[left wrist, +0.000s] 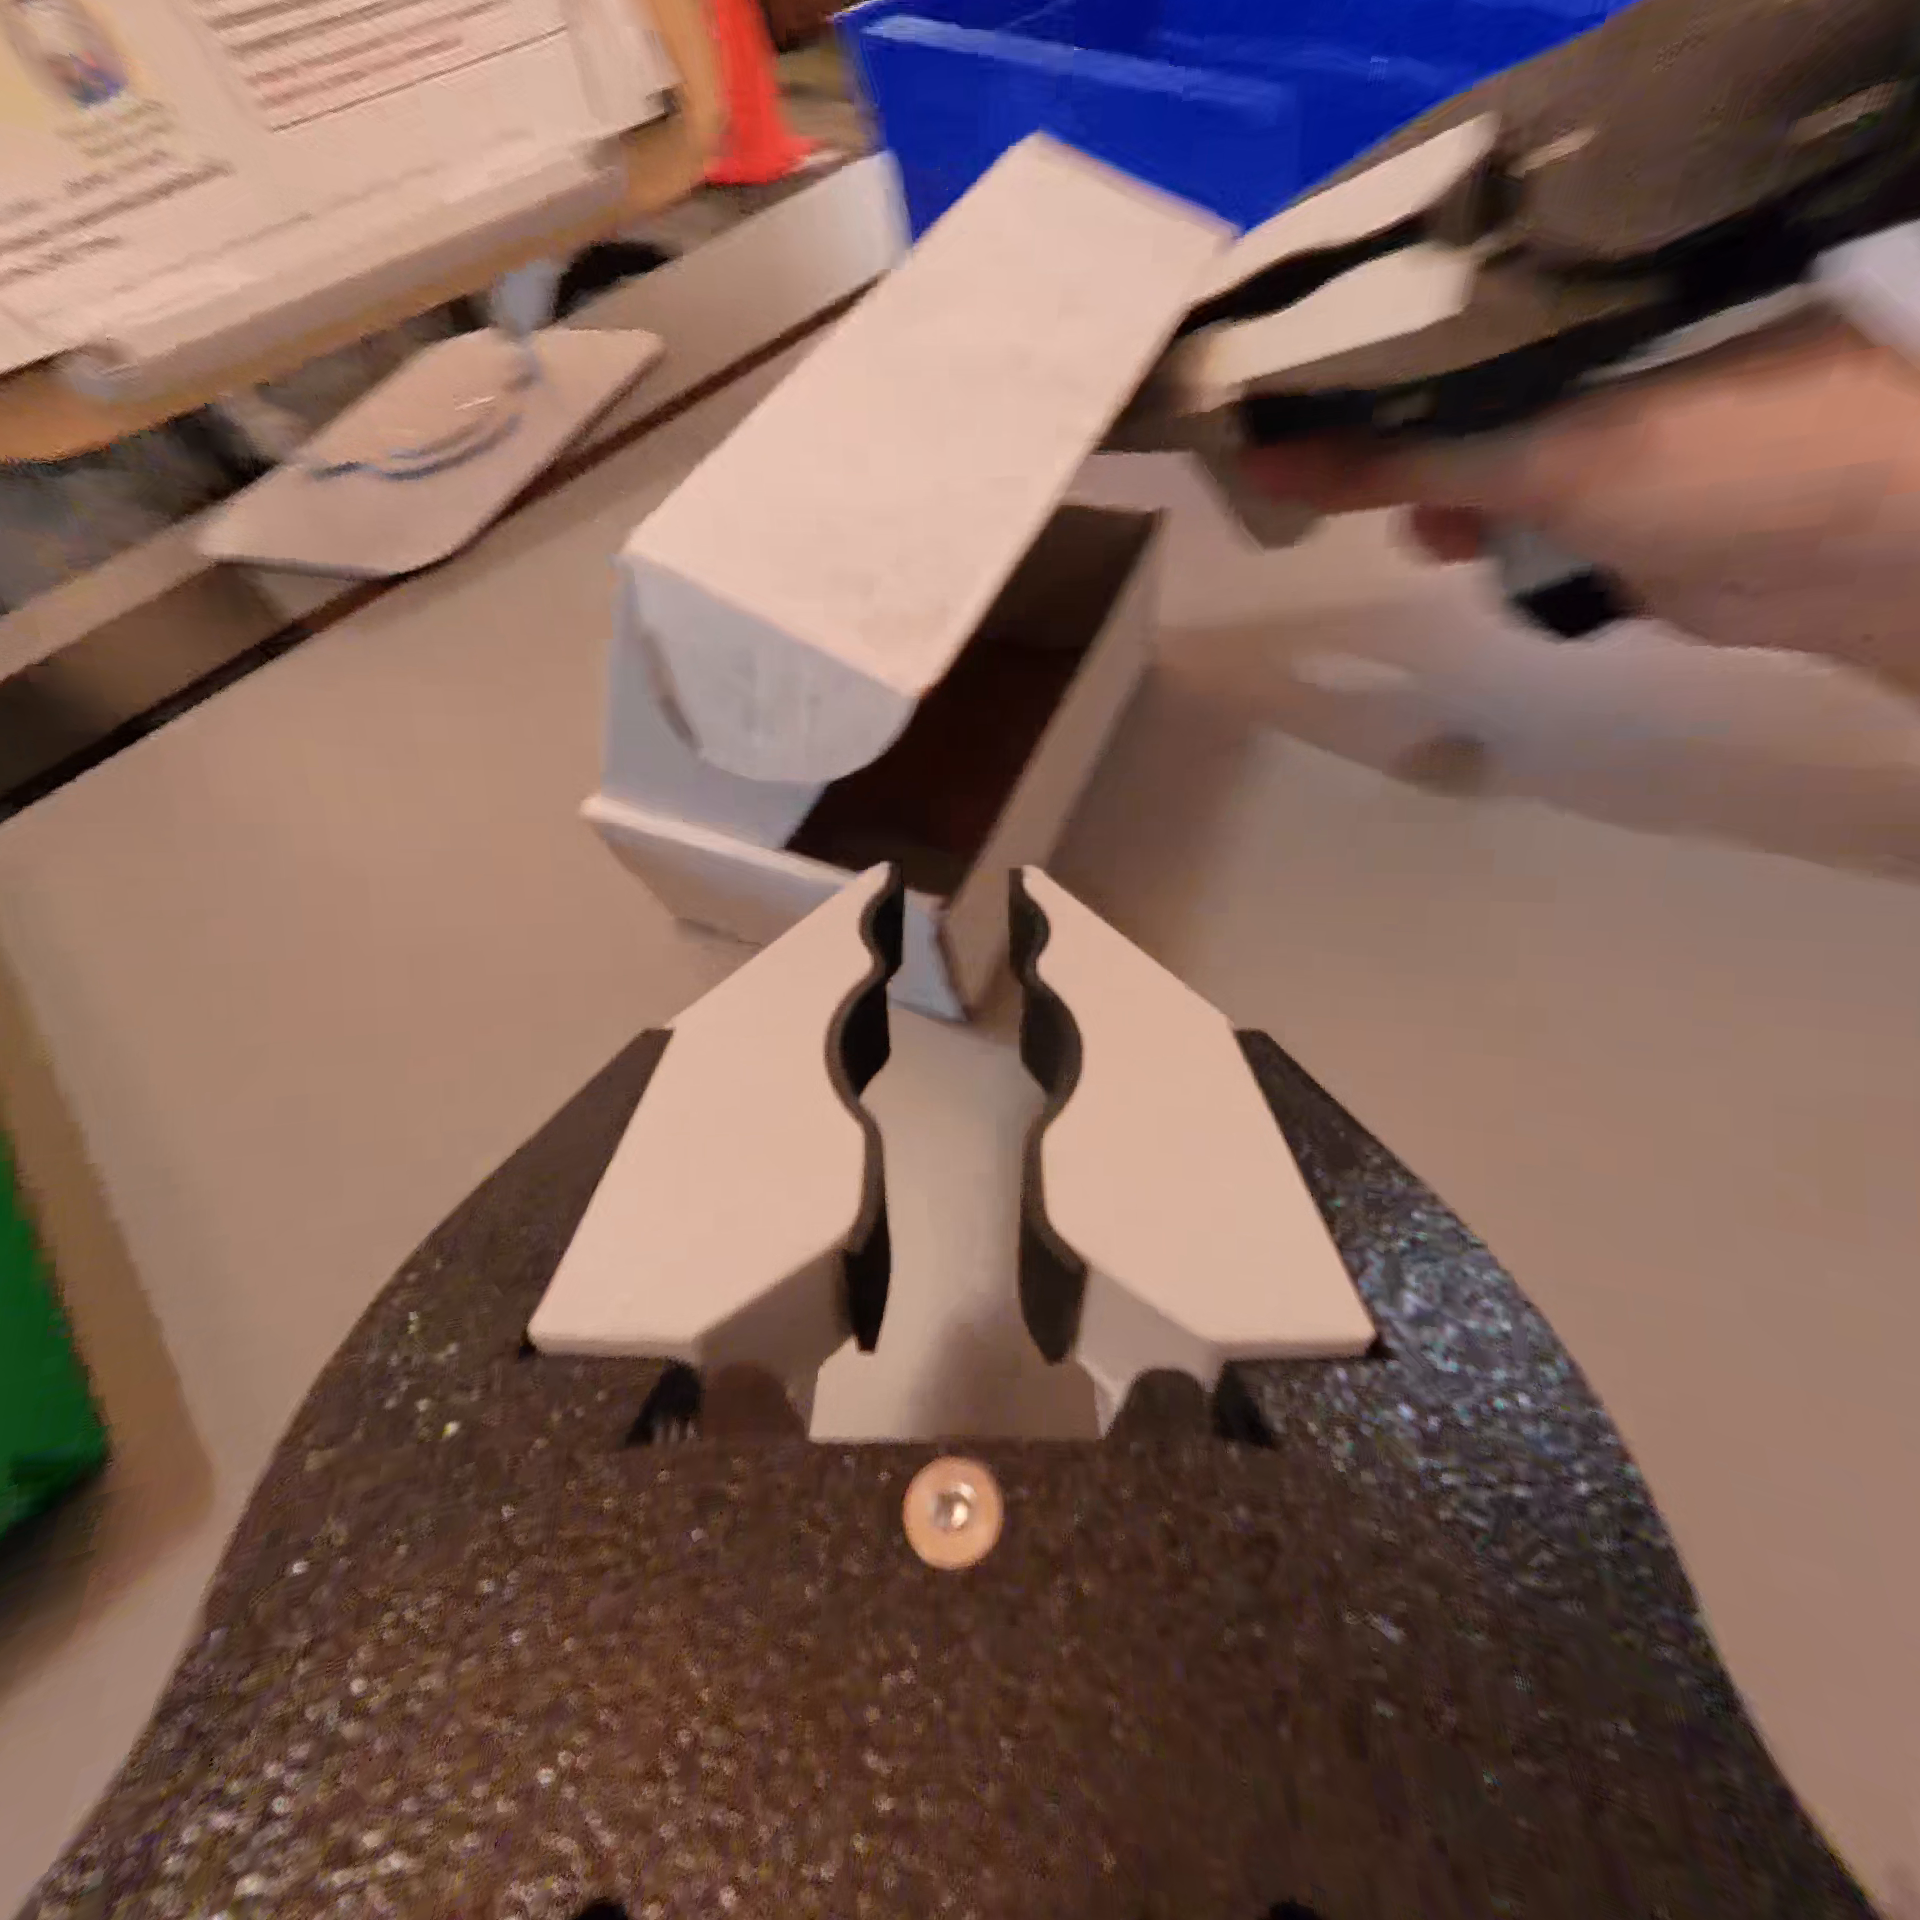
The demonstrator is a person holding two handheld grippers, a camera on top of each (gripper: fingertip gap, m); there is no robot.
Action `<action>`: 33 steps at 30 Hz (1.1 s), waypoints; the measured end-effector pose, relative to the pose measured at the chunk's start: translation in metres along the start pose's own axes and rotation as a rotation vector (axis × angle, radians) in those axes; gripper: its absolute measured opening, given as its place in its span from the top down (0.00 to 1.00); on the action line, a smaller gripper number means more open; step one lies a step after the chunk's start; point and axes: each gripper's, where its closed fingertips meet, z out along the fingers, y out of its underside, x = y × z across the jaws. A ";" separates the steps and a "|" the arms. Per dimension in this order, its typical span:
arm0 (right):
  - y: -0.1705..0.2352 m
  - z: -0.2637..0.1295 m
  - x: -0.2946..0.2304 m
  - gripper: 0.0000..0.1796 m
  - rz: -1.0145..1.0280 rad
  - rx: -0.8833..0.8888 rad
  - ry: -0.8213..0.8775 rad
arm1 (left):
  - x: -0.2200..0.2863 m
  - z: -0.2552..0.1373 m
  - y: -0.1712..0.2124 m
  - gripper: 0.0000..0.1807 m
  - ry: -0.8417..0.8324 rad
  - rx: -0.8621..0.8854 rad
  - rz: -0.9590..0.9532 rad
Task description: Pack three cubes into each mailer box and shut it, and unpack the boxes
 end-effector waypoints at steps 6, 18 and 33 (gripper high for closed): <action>0.002 -0.002 -0.006 1.00 -0.037 0.036 -0.001 | -0.038 -0.043 -0.085 1.00 0.060 0.250 -0.191; 0.020 -0.021 0.001 0.78 -0.313 -0.036 0.083 | -0.053 0.059 -0.022 1.00 0.107 -0.020 -0.265; 0.029 -0.038 -0.022 0.91 -1.250 0.060 0.146 | -0.050 0.070 -0.007 1.00 0.066 -0.201 0.029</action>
